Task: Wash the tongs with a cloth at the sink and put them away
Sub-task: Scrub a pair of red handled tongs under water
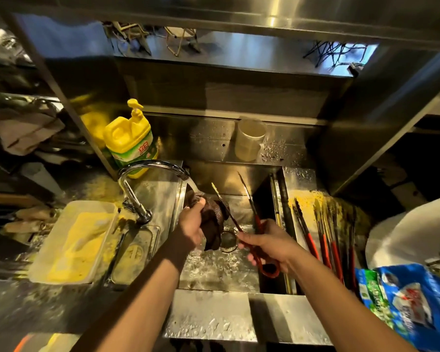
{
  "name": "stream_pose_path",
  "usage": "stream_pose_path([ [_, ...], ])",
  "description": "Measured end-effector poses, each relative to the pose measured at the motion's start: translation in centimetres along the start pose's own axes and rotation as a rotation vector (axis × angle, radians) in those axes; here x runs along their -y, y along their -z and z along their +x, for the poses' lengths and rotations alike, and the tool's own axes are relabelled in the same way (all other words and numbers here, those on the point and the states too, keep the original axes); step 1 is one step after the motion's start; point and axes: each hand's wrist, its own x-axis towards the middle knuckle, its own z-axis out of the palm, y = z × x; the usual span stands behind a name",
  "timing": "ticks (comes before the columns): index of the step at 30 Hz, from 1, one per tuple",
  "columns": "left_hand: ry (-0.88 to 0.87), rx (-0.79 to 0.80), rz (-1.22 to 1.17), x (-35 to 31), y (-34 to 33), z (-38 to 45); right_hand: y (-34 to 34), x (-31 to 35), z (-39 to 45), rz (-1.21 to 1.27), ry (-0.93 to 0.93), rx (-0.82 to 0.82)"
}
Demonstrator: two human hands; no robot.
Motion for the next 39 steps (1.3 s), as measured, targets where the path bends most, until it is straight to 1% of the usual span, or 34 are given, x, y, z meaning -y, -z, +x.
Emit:
stream_pose_path([
  [3, 0.024, 0.037, -0.015, -0.2, 0.0, -0.5, -0.8, 0.0, 0.5, -0.051, 0.000, -0.030],
  [6, 0.038, 0.075, -0.017, -0.2, -0.3, -1.0, -1.7, 0.0, 0.4, -0.115, -0.005, -0.012],
  [11, 0.064, 0.105, 0.083, -0.7, -1.0, -1.1, -2.9, -0.2, -0.6, -0.259, 0.022, 0.021],
  [12, 0.057, 0.090, 0.082, -1.3, -1.0, -0.8, -2.8, -0.5, -1.0, -0.261, 0.009, 0.031],
  [15, 0.050, -0.020, 0.082, -2.5, -1.0, 0.6, -2.7, -1.3, -1.8, -0.212, -0.039, 0.060],
  [19, 0.147, 0.012, 0.122, -0.7, -3.1, -1.0, -3.8, -0.6, -0.9, -0.166, -0.007, -0.046],
  [21, 0.112, -0.018, 0.107, -0.8, -3.2, -1.3, -4.1, -0.6, -0.9, -0.148, -0.005, -0.043],
  [24, 0.038, -0.108, 0.041, -2.1, -2.3, 0.4, -3.6, -1.2, -1.7, -0.139, -0.046, -0.003],
  [28, 0.133, -0.075, 0.083, -0.7, -3.3, -0.5, -3.2, -0.3, -0.8, -0.166, -0.038, -0.054],
  [31, 0.129, -0.101, 0.077, -0.1, -3.4, -0.8, -3.5, -0.3, -0.8, -0.190, -0.041, -0.052],
  [33, 0.116, -0.121, 0.060, -0.9, -3.1, -0.1, -2.7, -0.6, -1.4, -0.224, -0.052, -0.035],
  [36, 0.068, -0.133, 0.110, -2.0, -3.3, 0.9, 0.4, -0.2, -2.4, -0.259, -0.093, 0.001],
  [38, 0.001, -0.196, 0.153, -2.0, -3.2, 1.3, 2.7, 0.3, -3.3, -0.297, -0.120, 0.036],
  [39, -0.033, -0.245, 0.184, -1.9, -2.9, 1.4, 3.7, 0.5, -3.7, -0.342, -0.115, 0.028],
])
